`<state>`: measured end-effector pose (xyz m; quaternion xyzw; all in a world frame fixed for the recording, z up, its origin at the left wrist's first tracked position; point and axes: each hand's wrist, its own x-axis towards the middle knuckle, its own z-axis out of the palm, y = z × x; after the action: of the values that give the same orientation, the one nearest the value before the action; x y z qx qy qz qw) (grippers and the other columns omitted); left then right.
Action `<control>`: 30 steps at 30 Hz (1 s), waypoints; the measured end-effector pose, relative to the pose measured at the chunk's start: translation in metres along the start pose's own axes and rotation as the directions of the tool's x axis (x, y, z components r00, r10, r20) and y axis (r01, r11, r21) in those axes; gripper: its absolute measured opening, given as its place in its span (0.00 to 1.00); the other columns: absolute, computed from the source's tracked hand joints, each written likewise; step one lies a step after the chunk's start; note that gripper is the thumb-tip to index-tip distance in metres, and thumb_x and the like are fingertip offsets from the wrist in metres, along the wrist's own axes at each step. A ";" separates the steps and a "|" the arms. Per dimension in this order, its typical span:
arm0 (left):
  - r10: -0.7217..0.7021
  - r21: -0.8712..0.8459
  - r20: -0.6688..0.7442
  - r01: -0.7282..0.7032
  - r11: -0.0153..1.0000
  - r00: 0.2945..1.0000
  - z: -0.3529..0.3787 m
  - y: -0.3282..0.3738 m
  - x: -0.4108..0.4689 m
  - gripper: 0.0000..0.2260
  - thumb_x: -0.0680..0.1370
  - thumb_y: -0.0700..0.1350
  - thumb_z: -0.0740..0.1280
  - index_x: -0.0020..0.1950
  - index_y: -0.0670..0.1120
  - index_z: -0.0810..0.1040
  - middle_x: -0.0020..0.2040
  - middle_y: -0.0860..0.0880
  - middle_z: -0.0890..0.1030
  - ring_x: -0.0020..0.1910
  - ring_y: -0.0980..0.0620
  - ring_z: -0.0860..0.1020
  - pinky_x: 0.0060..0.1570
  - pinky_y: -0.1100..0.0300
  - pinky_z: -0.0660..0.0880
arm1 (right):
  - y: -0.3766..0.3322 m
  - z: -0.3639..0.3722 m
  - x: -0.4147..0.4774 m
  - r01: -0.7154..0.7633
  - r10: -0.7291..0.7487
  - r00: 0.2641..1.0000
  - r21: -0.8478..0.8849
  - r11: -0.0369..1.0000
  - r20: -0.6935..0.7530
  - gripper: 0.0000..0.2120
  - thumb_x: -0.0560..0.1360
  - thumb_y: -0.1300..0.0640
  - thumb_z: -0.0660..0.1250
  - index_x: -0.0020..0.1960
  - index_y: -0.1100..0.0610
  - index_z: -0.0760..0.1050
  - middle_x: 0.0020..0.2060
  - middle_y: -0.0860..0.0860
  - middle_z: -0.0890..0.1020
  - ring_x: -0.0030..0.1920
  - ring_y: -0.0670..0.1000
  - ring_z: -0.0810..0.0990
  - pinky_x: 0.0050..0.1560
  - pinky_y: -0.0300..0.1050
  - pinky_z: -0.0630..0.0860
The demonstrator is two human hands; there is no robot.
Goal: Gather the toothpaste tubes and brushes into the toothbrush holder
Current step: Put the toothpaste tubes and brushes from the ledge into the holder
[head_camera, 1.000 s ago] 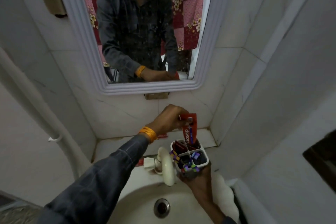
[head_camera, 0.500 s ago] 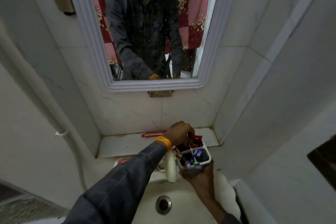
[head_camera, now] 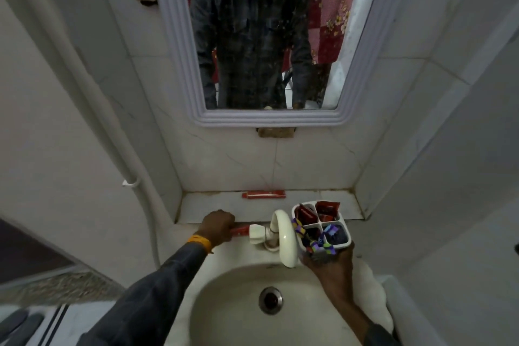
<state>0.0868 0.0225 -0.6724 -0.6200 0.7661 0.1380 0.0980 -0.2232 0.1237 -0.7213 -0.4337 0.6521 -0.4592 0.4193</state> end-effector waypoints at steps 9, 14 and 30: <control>-0.067 -0.216 -0.109 0.042 0.975 0.992 -0.026 0.001 0.004 0.11 0.68 0.50 0.75 0.45 0.46 0.80 0.46 0.46 0.84 0.46 0.45 0.81 0.47 0.54 0.78 | 0.002 0.005 0.005 0.207 -0.211 0.977 0.115 0.972 0.027 0.47 0.59 0.84 0.82 0.73 0.66 0.69 0.64 0.58 0.83 0.59 0.41 0.87 0.51 0.36 0.85; 0.040 -0.667 -0.247 -0.200 0.718 0.968 -0.113 0.036 -0.011 0.14 0.63 0.49 0.80 0.40 0.46 0.80 0.38 0.48 0.85 0.38 0.53 0.84 0.39 0.60 0.82 | 0.026 0.000 0.016 0.195 -0.195 0.981 0.007 0.981 0.005 0.51 0.58 0.73 0.89 0.75 0.57 0.70 0.69 0.59 0.82 0.66 0.61 0.85 0.59 0.68 0.85; 0.482 -0.167 -0.027 -0.479 0.862 0.876 -0.098 0.213 0.017 0.07 0.67 0.49 0.76 0.41 0.47 0.84 0.45 0.42 0.85 0.44 0.42 0.82 0.45 0.55 0.79 | 0.078 0.011 0.042 0.105 -0.104 0.994 -0.162 0.981 0.018 0.46 0.63 0.26 0.80 0.75 0.36 0.66 0.65 0.29 0.74 0.67 0.41 0.79 0.61 0.25 0.73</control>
<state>-0.1232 0.0148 -0.5661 -0.4146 0.8811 0.2270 0.0139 -0.2382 0.0973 -0.8053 -0.5023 0.6616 -0.4238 0.3612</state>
